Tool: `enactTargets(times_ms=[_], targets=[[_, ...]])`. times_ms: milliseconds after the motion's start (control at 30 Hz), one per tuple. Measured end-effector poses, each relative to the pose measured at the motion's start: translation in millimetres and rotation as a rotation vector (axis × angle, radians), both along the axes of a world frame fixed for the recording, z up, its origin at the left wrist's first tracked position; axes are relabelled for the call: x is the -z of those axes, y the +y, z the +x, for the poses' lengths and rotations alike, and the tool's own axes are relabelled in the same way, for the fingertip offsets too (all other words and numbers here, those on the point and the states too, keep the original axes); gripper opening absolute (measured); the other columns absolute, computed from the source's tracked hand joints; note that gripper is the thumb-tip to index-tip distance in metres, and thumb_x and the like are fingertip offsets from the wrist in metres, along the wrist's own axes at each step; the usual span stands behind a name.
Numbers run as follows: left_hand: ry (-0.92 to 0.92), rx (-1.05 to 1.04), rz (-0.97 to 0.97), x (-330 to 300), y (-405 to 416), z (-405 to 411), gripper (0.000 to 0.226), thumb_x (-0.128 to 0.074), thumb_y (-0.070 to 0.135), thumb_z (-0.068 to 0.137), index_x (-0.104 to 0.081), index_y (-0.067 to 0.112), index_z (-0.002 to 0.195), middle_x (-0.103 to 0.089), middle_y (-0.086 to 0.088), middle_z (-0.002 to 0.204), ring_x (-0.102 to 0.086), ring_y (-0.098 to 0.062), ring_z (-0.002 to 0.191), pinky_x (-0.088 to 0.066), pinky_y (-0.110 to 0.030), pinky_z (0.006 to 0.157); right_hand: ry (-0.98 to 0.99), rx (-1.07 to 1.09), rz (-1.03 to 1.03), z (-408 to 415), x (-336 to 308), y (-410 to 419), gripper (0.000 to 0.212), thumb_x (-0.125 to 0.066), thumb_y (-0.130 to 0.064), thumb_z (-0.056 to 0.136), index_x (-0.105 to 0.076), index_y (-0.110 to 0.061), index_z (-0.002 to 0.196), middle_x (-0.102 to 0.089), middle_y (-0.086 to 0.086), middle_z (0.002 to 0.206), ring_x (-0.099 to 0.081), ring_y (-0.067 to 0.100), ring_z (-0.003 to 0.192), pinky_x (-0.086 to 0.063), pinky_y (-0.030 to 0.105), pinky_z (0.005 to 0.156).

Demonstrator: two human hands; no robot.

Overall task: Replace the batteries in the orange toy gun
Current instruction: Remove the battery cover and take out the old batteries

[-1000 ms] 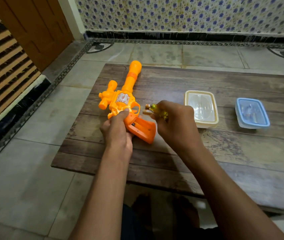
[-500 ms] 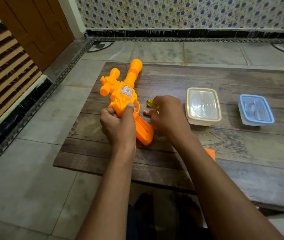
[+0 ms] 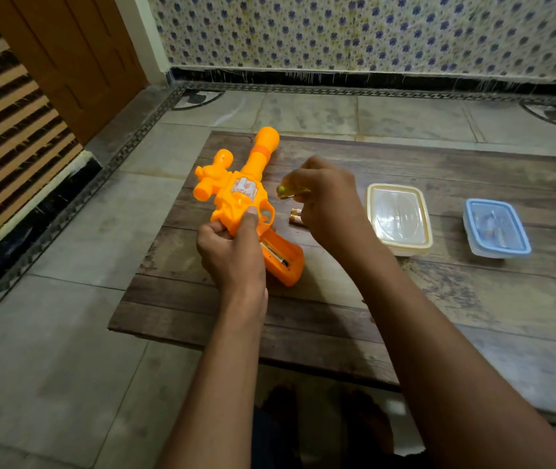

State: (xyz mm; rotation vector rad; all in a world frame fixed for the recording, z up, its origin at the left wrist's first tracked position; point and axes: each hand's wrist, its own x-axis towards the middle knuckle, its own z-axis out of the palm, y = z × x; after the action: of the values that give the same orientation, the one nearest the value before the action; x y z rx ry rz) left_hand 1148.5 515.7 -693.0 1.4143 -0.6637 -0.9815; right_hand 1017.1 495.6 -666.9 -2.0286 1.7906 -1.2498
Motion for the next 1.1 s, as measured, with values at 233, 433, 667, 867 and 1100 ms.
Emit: enactTargets(times_ms=[233, 433, 667, 867, 1100], targets=[[0.158, 0.014, 0.040, 0.2, -5.4, 2.9, 0.047, -0.082, 0.029, 0.076, -0.067, 0.005, 0.114, -0.077, -0.016, 0.105, -0.079, -0.033, 0.085, -0.064, -0.057, 0.079, 0.507, -0.127, 0.295, -5.4, -1.6, -58.7, 0.025, -0.067, 0.008, 0.085, -0.076, 0.002, 0.108, -0.066, 0.021, 0.115, -0.064, 0.036, 0.105, -0.051, 0.039, 0.087], [0.226, 0.035, 0.039, 4.6, -8.7, 5.9, 0.037, -0.080, 0.016, 0.087, -0.065, 0.002, 0.118, -0.077, -0.021, 0.106, -0.080, -0.036, 0.077, -0.063, -0.062, 0.077, 0.638, -0.170, 0.367, -3.0, -2.5, -92.3, 0.018, -0.064, -0.001, 0.091, -0.075, -0.001, 0.105, -0.065, 0.014, 0.104, -0.063, 0.036, 0.106, -0.050, 0.041, 0.086], [0.268, 0.059, 0.072, 4.4, -9.6, 5.2, 0.053, -0.085, 0.034, 0.070, -0.064, 0.017, 0.115, -0.078, -0.014, 0.110, -0.078, -0.040, 0.091, -0.062, -0.064, 0.082, 0.635, -0.194, 0.409, -6.8, 0.2, -92.6, 0.023, -0.056, 0.000, 0.093, -0.074, -0.009, 0.104, -0.067, 0.016, 0.111, -0.061, 0.037, 0.107, -0.051, 0.044, 0.090], [0.336, 0.119, 0.061, 4.4, -7.9, 5.3, 0.043, -0.077, 0.014, 0.093, -0.054, 0.013, 0.129, -0.075, -0.015, 0.118, -0.080, -0.035, 0.081, -0.062, -0.063, 0.084, 0.589, -0.178, 0.299, -11.6, -0.2, -85.2, 0.035, -0.062, 0.009, 0.089, -0.072, -0.004, 0.120, -0.066, 0.016, 0.125, -0.065, 0.032, 0.113, -0.052, 0.037, 0.092], [0.293, 0.130, -0.059, -1.4, -8.4, 3.9, 0.044, -0.076, 0.007, 0.080, -0.063, 0.015, 0.122, -0.078, -0.013, 0.113, -0.076, -0.042, 0.100, -0.057, -0.065, 0.096, -0.007, 0.090, 0.152, 1.0, -6.2, 5.5, 0.019, -0.064, -0.002, 0.088, -0.081, -0.008, 0.093, -0.079, 0.010, 0.085, -0.074, 0.024, 0.077, -0.058, 0.036, 0.076]])
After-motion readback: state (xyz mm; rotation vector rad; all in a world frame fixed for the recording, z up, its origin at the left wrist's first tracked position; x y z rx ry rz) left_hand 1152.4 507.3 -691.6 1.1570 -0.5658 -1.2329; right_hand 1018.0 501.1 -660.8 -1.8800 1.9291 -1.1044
